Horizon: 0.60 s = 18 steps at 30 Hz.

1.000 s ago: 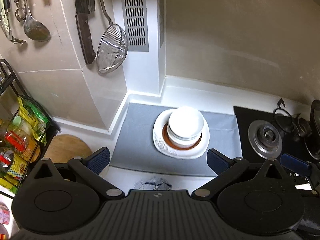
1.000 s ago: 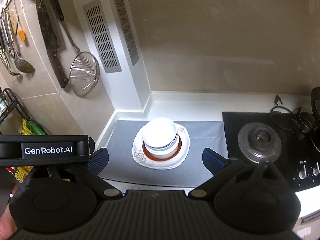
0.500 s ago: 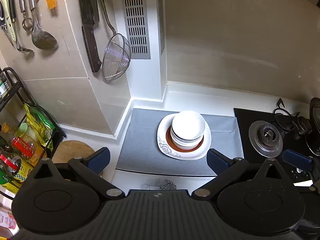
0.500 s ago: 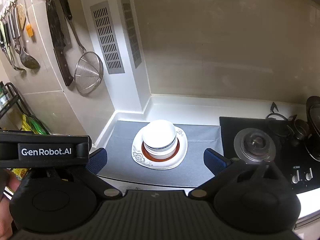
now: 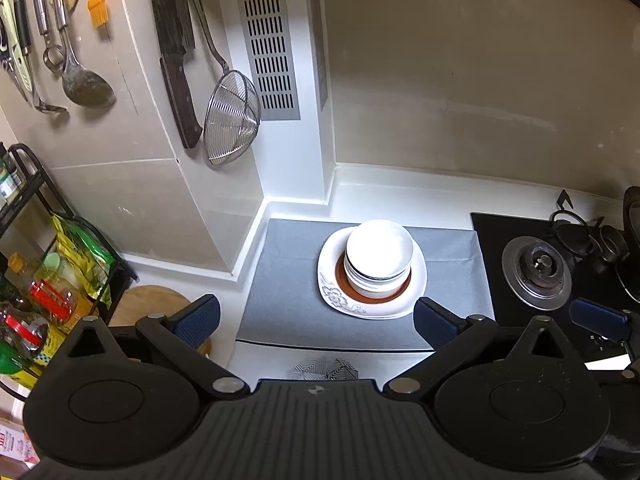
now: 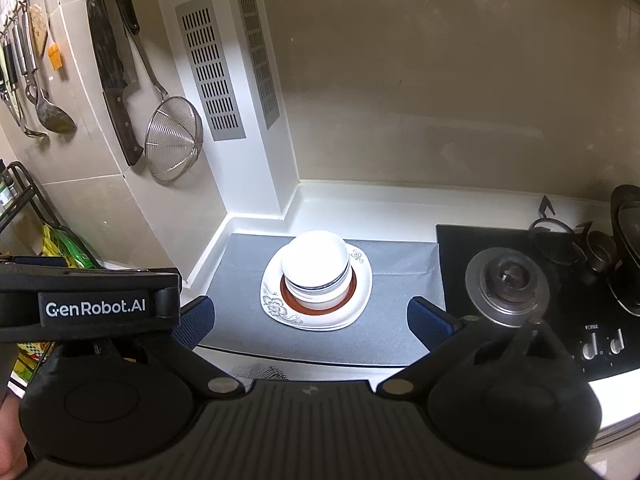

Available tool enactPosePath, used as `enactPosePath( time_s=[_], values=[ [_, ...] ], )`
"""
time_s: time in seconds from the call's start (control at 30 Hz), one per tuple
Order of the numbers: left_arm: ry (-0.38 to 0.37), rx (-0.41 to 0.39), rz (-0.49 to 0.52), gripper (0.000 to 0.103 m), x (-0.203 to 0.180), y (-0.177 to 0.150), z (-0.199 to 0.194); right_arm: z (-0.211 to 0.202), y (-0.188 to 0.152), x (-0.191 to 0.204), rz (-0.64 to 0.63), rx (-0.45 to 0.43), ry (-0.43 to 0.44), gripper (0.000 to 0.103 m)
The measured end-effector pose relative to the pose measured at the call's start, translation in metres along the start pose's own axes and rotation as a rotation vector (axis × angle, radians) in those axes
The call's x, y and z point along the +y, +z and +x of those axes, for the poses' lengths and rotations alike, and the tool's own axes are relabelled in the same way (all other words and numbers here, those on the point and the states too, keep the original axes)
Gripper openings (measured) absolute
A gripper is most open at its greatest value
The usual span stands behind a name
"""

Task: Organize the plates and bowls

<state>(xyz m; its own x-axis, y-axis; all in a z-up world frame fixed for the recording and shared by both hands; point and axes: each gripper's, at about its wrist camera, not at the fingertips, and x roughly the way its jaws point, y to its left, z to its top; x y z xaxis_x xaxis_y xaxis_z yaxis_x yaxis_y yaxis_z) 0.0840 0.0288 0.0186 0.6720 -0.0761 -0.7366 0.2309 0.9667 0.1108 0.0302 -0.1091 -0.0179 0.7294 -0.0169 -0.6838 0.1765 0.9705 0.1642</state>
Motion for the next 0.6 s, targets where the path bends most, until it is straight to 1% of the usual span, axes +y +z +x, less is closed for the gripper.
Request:
enactPosePath(
  time_s=[0.23,0.5,0.6],
  values=[
    [-0.011,0.004,0.003,0.103,0.003,0.001,0.003,0.003,0.001,0.004,-0.01,0.004,-0.003,0.102],
    [0.001,-0.025,0.008,0.103,0.006,0.003,0.002,0.004,0.004,0.01,-0.013,0.002,-0.004,0.102],
    [-0.001,-0.033,0.002,0.103,0.01,0.006,0.002,0.003,0.007,0.015,-0.03,-0.015,-0.014,0.102]
  ],
)
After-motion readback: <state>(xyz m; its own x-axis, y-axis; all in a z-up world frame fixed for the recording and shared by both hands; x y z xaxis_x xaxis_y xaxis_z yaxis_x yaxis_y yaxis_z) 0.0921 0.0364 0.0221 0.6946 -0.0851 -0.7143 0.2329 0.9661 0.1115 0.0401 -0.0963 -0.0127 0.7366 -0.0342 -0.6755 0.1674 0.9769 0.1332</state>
